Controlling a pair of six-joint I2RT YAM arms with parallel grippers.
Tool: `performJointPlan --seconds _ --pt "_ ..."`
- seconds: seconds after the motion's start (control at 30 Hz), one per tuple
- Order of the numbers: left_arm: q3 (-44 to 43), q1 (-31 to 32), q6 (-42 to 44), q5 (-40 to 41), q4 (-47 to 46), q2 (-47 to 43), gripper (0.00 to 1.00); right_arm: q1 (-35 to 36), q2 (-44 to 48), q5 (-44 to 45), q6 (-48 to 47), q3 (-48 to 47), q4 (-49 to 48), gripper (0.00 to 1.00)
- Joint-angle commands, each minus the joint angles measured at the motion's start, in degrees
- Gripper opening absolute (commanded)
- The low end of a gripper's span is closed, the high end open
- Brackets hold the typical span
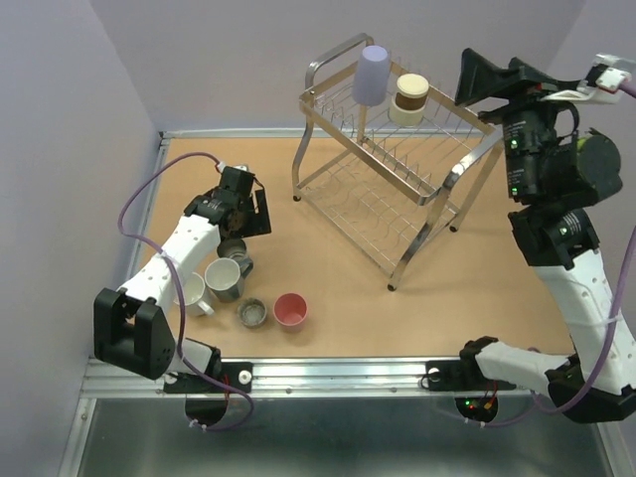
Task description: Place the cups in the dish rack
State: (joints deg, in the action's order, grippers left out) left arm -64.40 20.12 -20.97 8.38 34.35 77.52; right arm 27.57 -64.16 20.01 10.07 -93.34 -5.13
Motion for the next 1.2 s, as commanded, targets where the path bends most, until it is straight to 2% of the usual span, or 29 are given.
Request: performJointPlan --seconds 0.0,0.13,0.3,0.4,0.5,0.6,0.7,0.73,0.77,0.93,1.0,1.1,1.17 --pt "2.95 -0.17 -2.76 1.55 -1.20 0.27 0.86 0.03 -0.09 -2.61 3.47 2.63 7.23 1.00" --pt "5.16 -0.17 -3.64 1.55 -3.23 0.79 0.85 0.03 1.40 -2.17 3.38 3.34 8.55 1.00" --pt "7.53 -0.17 -4.60 0.68 -5.07 2.20 0.79 0.03 2.20 -1.47 2.59 3.25 9.43 1.00" --pt "9.03 -0.17 -4.87 -0.03 -7.35 2.99 0.73 0.03 2.11 -1.38 2.15 2.81 9.78 1.00" --pt "9.47 -0.26 -4.34 -0.30 -8.51 4.92 0.61 0.03 2.02 -1.47 1.80 2.37 9.96 1.00" --pt "9.47 -0.26 -4.16 -0.56 -8.95 6.68 0.54 0.03 2.02 -1.20 1.36 1.94 10.13 1.00" --pt "9.38 -0.26 -4.16 -0.56 -9.91 6.25 0.32 0.11 1.93 -1.29 0.84 1.50 10.40 1.00" --pt "8.51 -0.26 -4.16 -0.12 -9.65 5.81 0.12 0.03 1.85 -1.38 0.66 1.41 10.49 1.00" --pt "7.89 -0.26 -4.16 0.23 -9.22 5.46 0.00 0.03 1.85 -1.46 0.57 1.23 10.57 1.00" --pt "0.35 -0.26 -3.90 0.76 -2.63 3.08 0.00 0.03 1.32 -1.99 1.09 0.10 10.58 1.00" --pt "-5.80 -0.34 -3.81 -0.38 -0.17 1.07 0.00 0.03 0.45 -3.48 2.49 -0.96 10.57 1.00" --pt "-14.68 -0.78 -2.76 -5.73 0.81 -2.27 0.00 0.03 -1.48 -8.74 6.43 -3.77 10.58 1.00" --pt "-21.16 -1.05 -2.84 -11.77 -2.77 -4.55 0.00 0.03 -3.85 -14.70 10.56 -6.48 10.49 1.00"
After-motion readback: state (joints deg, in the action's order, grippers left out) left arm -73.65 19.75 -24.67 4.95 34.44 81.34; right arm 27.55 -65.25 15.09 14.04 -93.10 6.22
